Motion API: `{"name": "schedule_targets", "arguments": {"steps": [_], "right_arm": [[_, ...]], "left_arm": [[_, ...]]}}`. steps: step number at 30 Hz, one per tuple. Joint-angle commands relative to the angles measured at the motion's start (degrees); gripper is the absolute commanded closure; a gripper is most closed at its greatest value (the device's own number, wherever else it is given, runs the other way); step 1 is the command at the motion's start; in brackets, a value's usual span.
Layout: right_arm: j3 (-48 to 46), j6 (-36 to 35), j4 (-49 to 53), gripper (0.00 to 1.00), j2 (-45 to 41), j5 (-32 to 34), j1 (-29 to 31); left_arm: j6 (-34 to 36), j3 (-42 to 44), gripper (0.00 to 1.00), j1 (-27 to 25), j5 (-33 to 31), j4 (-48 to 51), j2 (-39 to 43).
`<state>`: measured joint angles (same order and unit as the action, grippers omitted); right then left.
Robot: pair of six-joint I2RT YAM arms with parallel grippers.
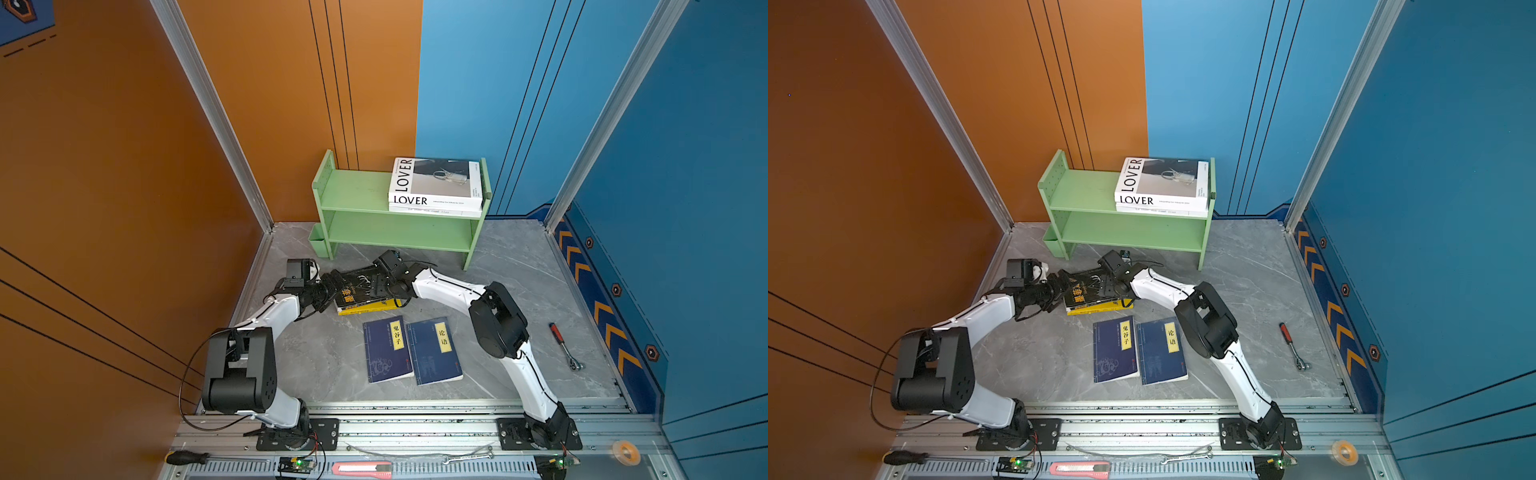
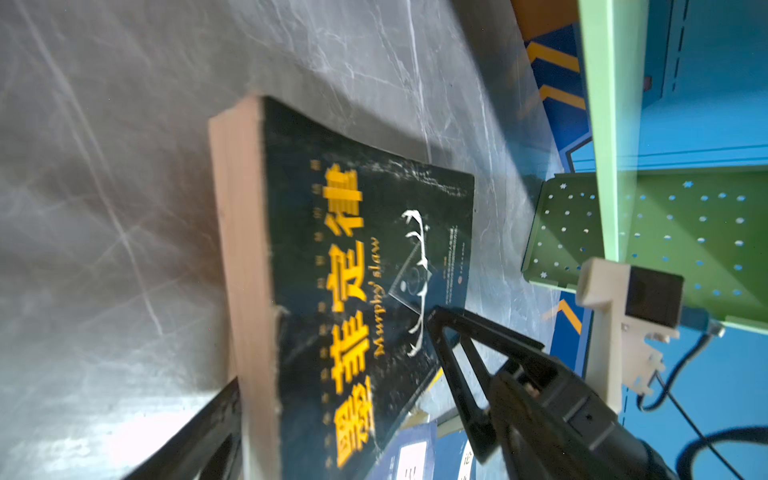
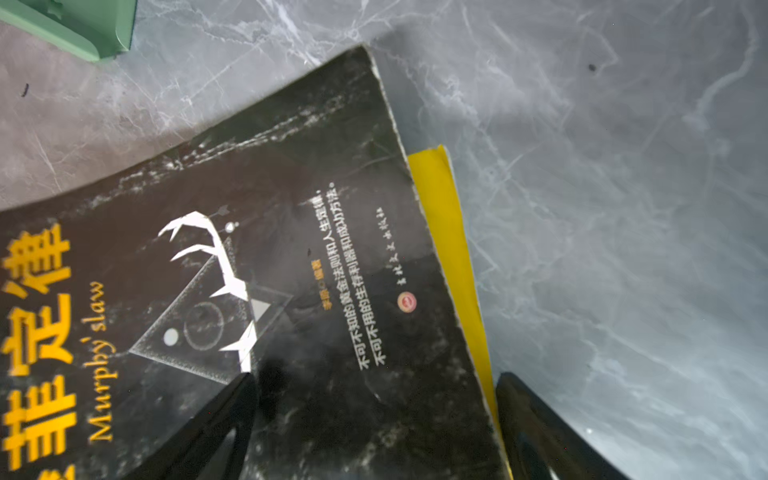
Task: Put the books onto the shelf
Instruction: 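Tilt the black book up on its edge with the left gripper against the right gripper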
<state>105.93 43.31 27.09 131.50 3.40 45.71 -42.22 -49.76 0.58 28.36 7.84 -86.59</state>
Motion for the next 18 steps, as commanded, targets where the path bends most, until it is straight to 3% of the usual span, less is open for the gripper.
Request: {"name": "schedule_targets", "arguments": {"steps": [1,7,18], "right_arm": [[1.57,-1.47,0.33,0.09,0.26,-2.36,1.13],[1.56,-1.89,0.46,0.09,0.18,-2.7,1.13],[0.22,-2.79,-0.05,0.09,-0.94,-3.6,0.91]], "left_arm": [[4.03,-3.63,0.1,-1.55,-0.63,7.13,2.03],[5.04,-4.12,0.1,-1.56,-1.72,8.64,2.12],[-3.66,1.94,0.22,-1.55,5.0,-12.07,6.07]]}}
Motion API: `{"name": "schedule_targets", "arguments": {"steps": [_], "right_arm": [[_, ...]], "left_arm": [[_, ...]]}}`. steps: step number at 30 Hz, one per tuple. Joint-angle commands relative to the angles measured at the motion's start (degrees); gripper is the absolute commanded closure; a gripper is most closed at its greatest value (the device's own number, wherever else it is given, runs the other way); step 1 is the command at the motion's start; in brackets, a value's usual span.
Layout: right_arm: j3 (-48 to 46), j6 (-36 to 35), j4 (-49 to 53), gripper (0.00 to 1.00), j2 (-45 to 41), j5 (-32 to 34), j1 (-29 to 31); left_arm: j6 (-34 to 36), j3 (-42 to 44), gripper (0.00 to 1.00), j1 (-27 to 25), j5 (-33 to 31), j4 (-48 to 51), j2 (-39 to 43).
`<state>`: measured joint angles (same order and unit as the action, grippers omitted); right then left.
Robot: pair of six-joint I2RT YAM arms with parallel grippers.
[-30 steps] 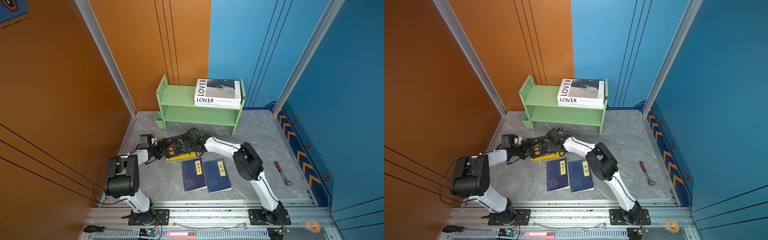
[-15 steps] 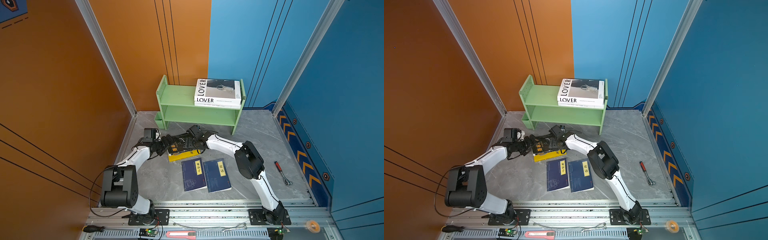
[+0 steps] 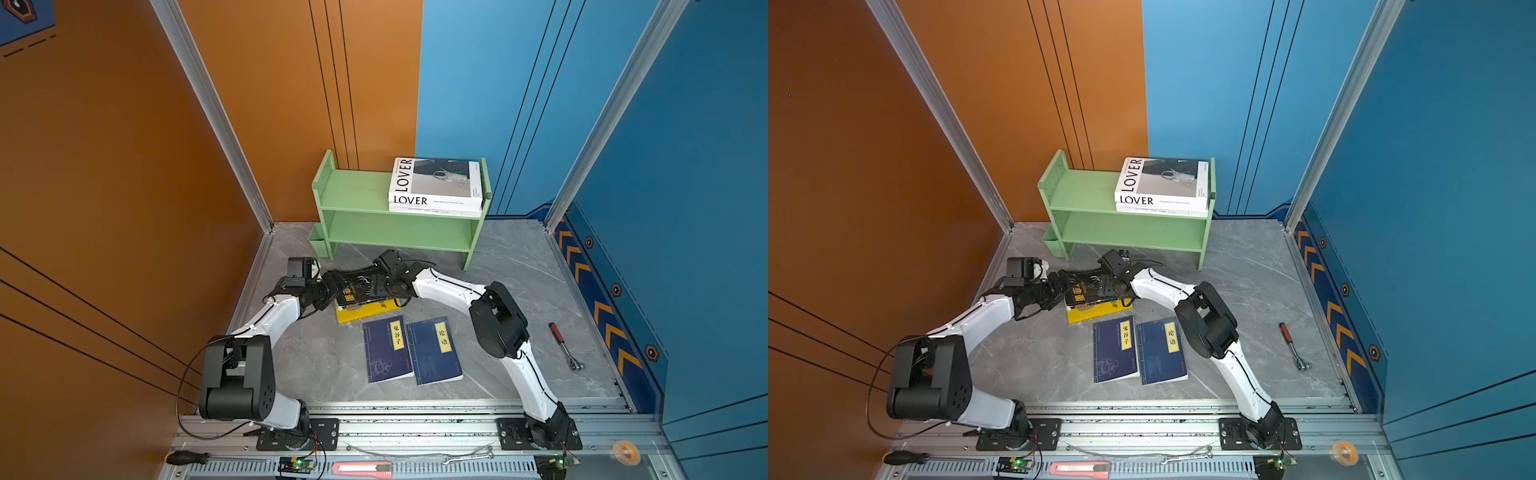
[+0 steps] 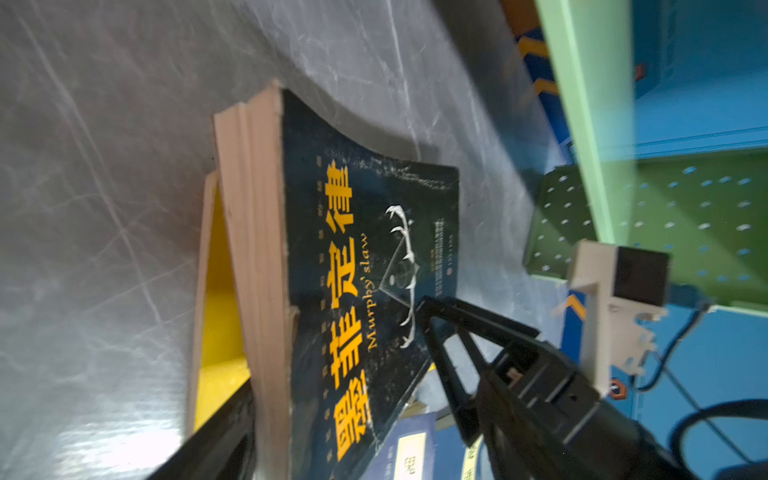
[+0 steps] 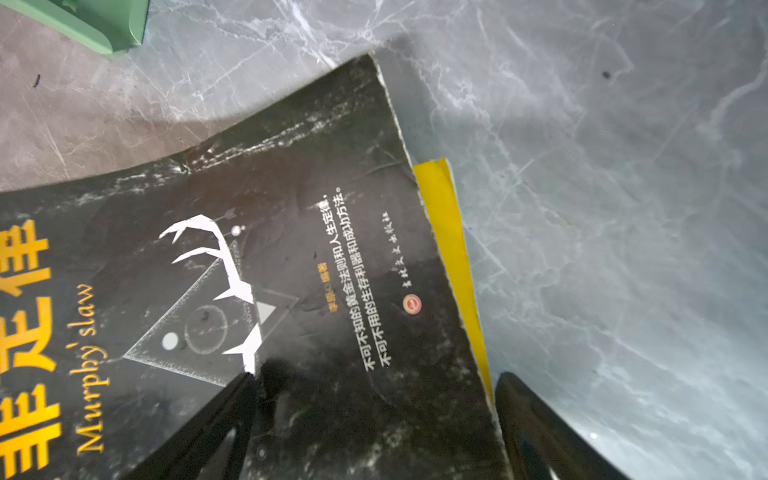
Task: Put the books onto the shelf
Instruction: 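Tilt the black book up on its edge with the left gripper against the right gripper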
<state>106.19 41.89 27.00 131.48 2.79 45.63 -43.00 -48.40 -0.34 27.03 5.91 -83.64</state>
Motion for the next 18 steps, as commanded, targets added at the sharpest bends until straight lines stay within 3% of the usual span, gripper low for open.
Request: {"name": "schedule_targets", "arguments": {"steps": [1,12,18], "right_arm": [[-0.31,-1.19,-0.34,0.09,-1.01,-3.22,0.96],[-1.47,-0.41,-3.53,0.09,-2.01,-7.5,-0.44],[-2.8,0.38,-6.09,0.09,-2.85,-9.17,-0.65]], "left_arm": [[-3.4,0.92,0.22,-0.63,6.68,-11.47,3.67],[-14.74,4.47,0.28,-0.72,11.57,-27.23,2.9],[-17.86,4.69,0.34,-0.79,11.35,-29.28,1.01]]}}
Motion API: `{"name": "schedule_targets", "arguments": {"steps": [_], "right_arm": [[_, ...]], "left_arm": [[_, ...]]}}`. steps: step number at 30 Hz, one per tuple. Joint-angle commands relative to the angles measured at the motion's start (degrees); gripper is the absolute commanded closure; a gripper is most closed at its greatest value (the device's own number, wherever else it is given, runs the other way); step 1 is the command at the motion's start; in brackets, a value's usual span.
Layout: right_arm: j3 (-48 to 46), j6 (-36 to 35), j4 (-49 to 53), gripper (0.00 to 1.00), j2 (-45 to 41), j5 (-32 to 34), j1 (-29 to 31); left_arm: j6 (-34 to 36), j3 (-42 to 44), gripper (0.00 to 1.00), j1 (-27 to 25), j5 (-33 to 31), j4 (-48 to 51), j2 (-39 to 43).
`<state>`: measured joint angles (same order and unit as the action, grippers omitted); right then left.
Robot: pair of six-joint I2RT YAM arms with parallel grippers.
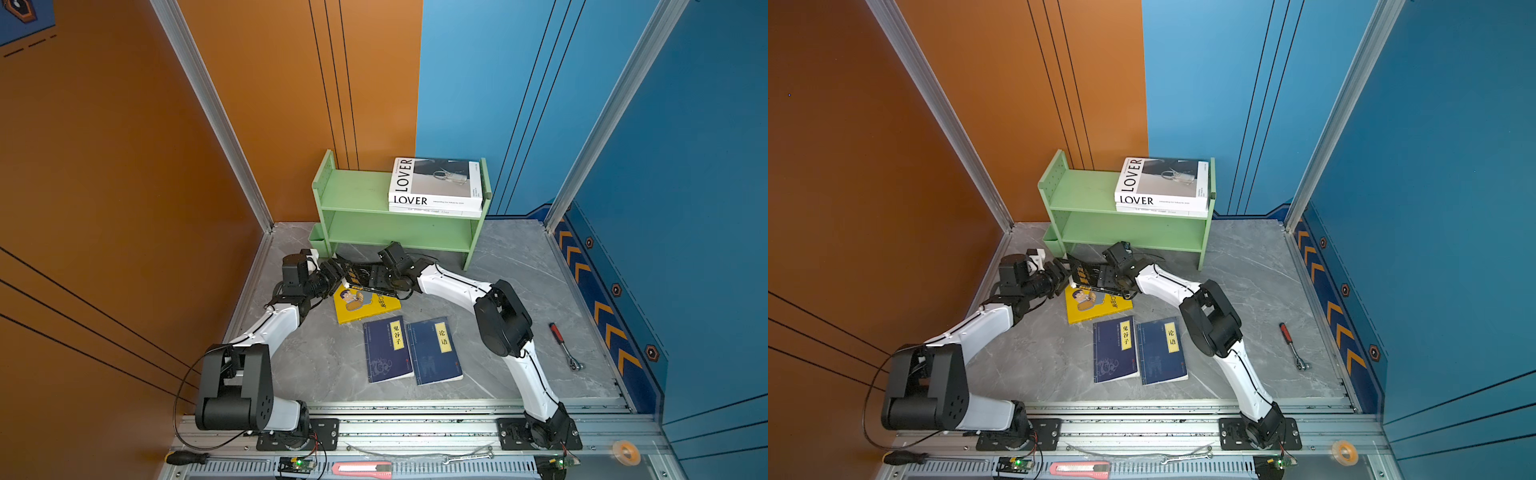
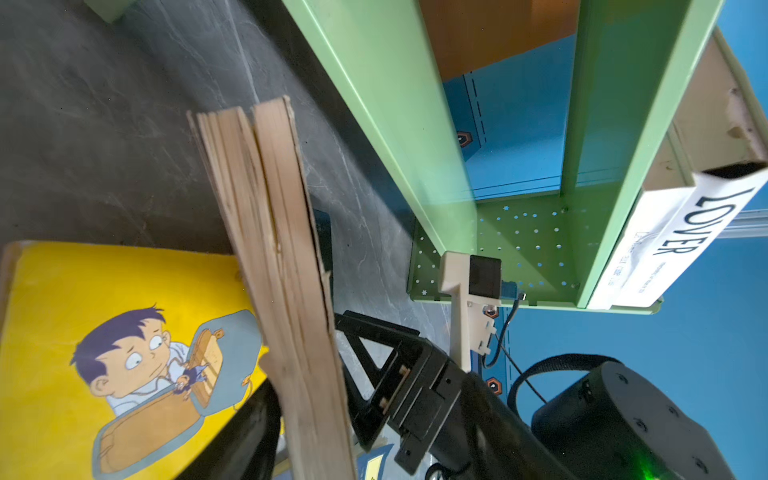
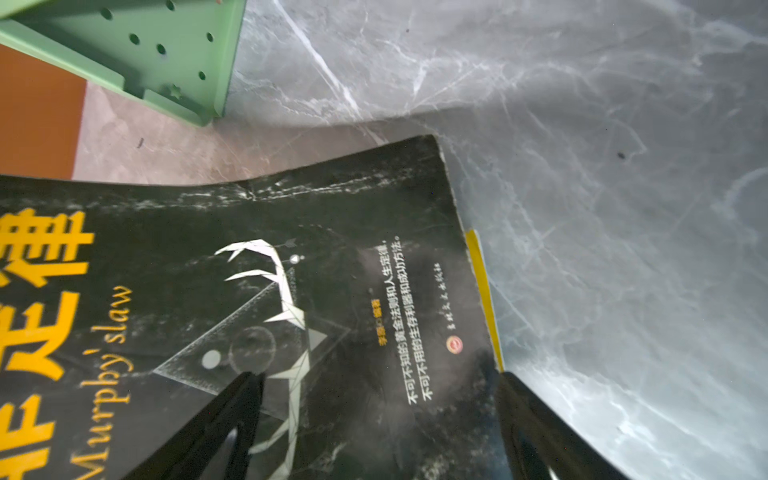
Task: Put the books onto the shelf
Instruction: 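Tilt the black book up on its edge with the left gripper against the right gripper, then lift the black book by its spine with the left gripper while the right holds it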
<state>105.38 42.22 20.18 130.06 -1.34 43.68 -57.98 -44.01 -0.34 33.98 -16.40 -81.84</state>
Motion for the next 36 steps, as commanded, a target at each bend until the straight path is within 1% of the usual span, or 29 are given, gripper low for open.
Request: {"name": "schedule_targets", "arguments": {"steps": [1,5,6,8,13,16,18,21,23,26,29,32,36], "right_arm": [[-2.11,0.1,0.37,0.09,-1.54,-5.23,1.27],[-2.08,0.01,-0.43,0.09,-2.19,-5.91,1.23],[-3.3,-0.03,-0.58,0.09,-2.51,-5.99,1.28],[-4.07,-0.23,-0.68,0.09,-2.86,-5.99,1.31],[-5.01,-0.22,-0.93,0.09,-3.71,-5.39,1.28],[-5.25,-0.22,-0.71,0.09,-3.74,-4.99,1.17],[-5.25,-0.28,-0.59,0.09,-3.76,-5.06,1.07],[-5.19,-0.24,-0.54,0.09,-3.85,-5.06,0.71],[-5.1,-0.28,-0.51,0.09,-3.93,-5.16,0.41],[-5.04,-0.26,-0.58,0.09,-4.0,-5.42,0.1],[-5.1,-0.29,-0.32,0.09,-4.1,-5.34,-0.18],[-5.27,-0.29,-0.09,0.09,-4.21,-5.46,-0.35],[-5.45,-0.54,0.22,0.09,-4.41,-5.51,-0.53]], "left_arm": [[-3.59,0.49,0.34,-0.8,4.52,-7.79,-1.32],[-7.61,1.28,0.35,-0.8,5.27,-13.08,-4.35],[-8.45,1.46,0.35,-0.94,5.42,-14.38,-5.07],[-9.64,1.47,0.38,-0.89,5.57,-15.76,-6.14],[-10.13,0.94,0.42,-0.98,5.45,-16.48,-6.79],[-10.41,0.94,0.47,-1.02,5.62,-16.47,-6.93],[-10.65,1.11,0.53,-1.02,5.67,-16.16,-7.17],[-9.69,1.07,0.61,-0.97,5.58,-13.97,-7.15],[-8.13,0.95,0.69,-1.07,4.86,-11.23,-6.51],[-5.06,0.3,0.76,-1.17,3.42,-5.73,-5.0],[-2.22,-0.44,0.8,-1.36,2.06,-0.99,-3.32],[0.59,-1.2,0.82,-1.48,0.66,3.72,-1.75],[3.33,-1.71,0.9,-1.77,-1.19,8.58,0.47]]}}
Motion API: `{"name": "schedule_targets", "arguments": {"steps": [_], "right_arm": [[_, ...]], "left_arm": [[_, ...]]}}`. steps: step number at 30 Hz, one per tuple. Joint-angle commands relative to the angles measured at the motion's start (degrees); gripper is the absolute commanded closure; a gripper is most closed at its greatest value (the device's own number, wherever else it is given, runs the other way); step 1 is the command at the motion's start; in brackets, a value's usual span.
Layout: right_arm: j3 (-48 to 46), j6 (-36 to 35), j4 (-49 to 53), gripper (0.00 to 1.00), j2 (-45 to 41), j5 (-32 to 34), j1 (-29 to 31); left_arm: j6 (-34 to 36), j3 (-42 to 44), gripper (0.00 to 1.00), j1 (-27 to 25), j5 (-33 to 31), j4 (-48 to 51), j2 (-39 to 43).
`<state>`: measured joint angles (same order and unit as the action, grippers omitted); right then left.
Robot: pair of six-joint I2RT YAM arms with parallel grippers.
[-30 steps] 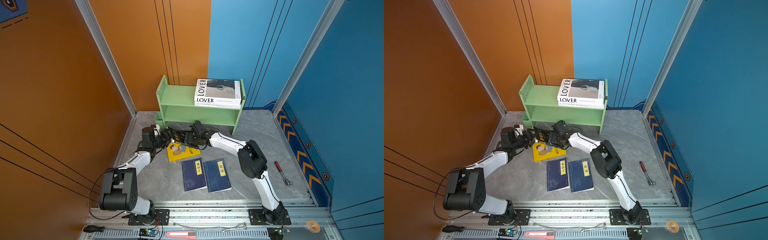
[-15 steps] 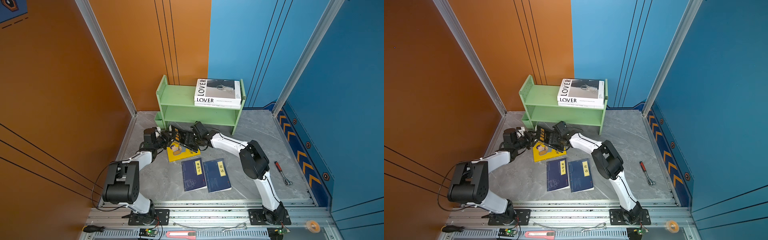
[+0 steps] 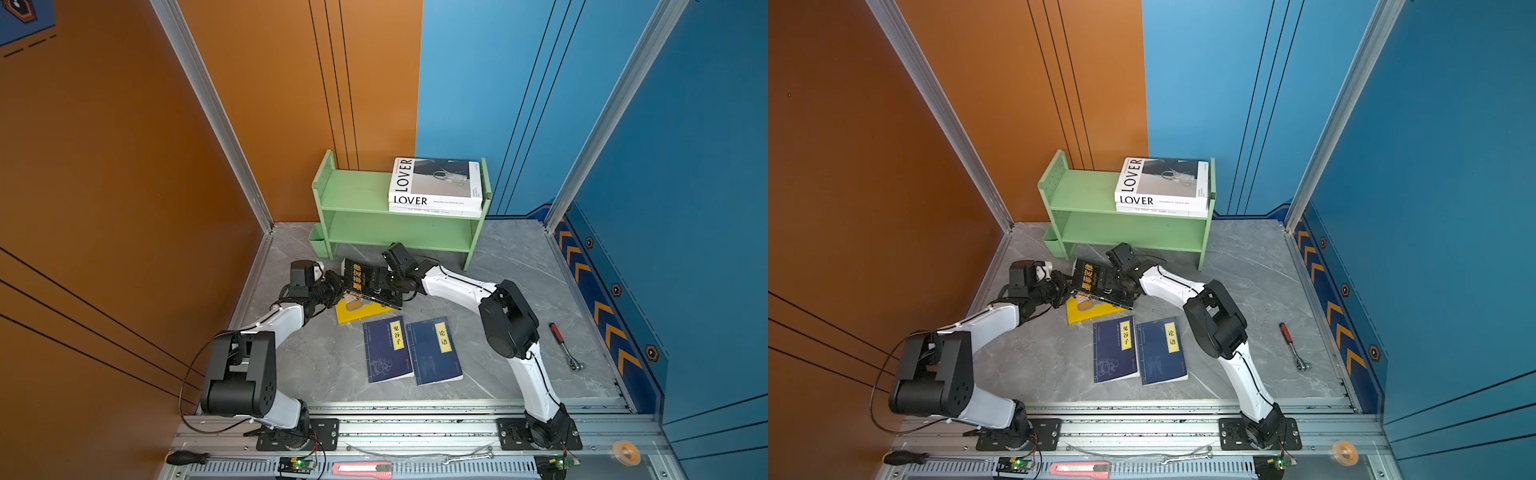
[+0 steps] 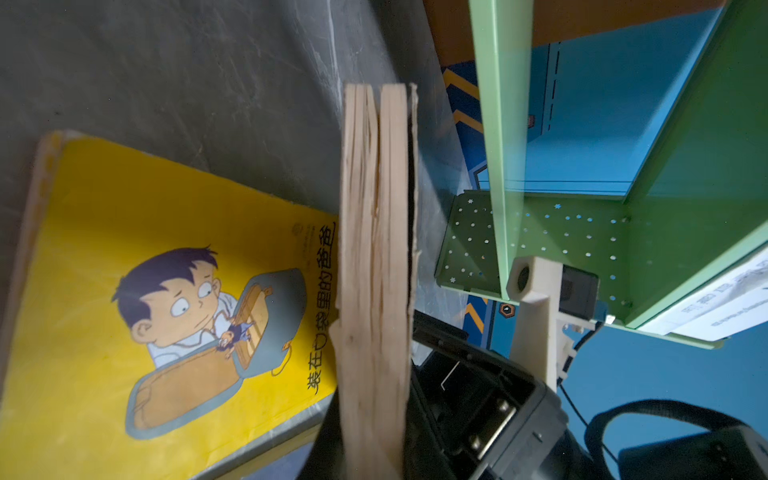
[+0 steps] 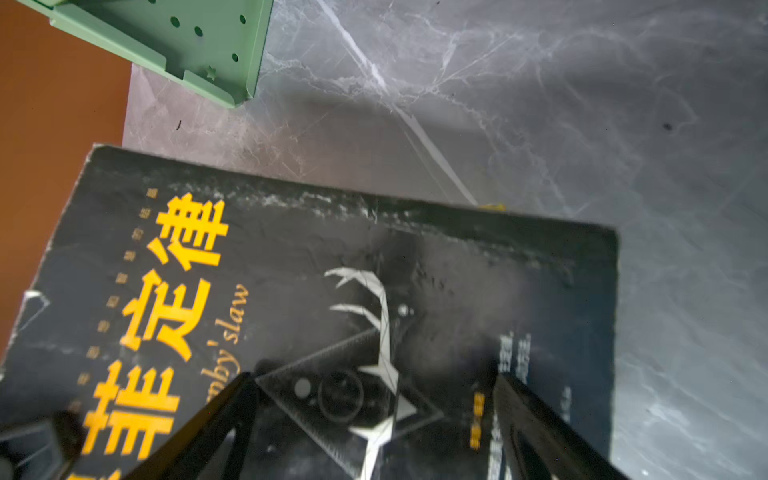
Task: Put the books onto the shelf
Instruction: 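Lift the black book by its spine with the left gripper while the right holds it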
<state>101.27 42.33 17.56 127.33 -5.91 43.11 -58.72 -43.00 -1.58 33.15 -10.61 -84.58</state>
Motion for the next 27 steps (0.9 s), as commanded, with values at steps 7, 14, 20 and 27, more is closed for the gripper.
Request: {"name": "schedule_targets", "arguments": {"steps": [7,14,20,27], "right_arm": [[-1.43,-0.5,2.49,0.08,-2.91,-1.52,-0.75],[-2.34,0.36,1.22,0.06,-5.39,-1.81,-2.19],[-3.26,0.96,-0.38,0.02,-8.12,-2.06,-2.51],[-2.86,-0.25,-1.34,0.01,-12.23,-8.16,-5.04]], "left_arm": [[3.7,-1.8,0.96,-0.45,-0.89,3.45,5.68],[3.35,-2.41,1.0,0.58,-1.68,4.92,9.45],[4.98,-3.54,1.0,1.84,-1.6,9.07,14.39],[5.3,-5.4,1.0,1.42,-7.11,17.12,22.43]]}}
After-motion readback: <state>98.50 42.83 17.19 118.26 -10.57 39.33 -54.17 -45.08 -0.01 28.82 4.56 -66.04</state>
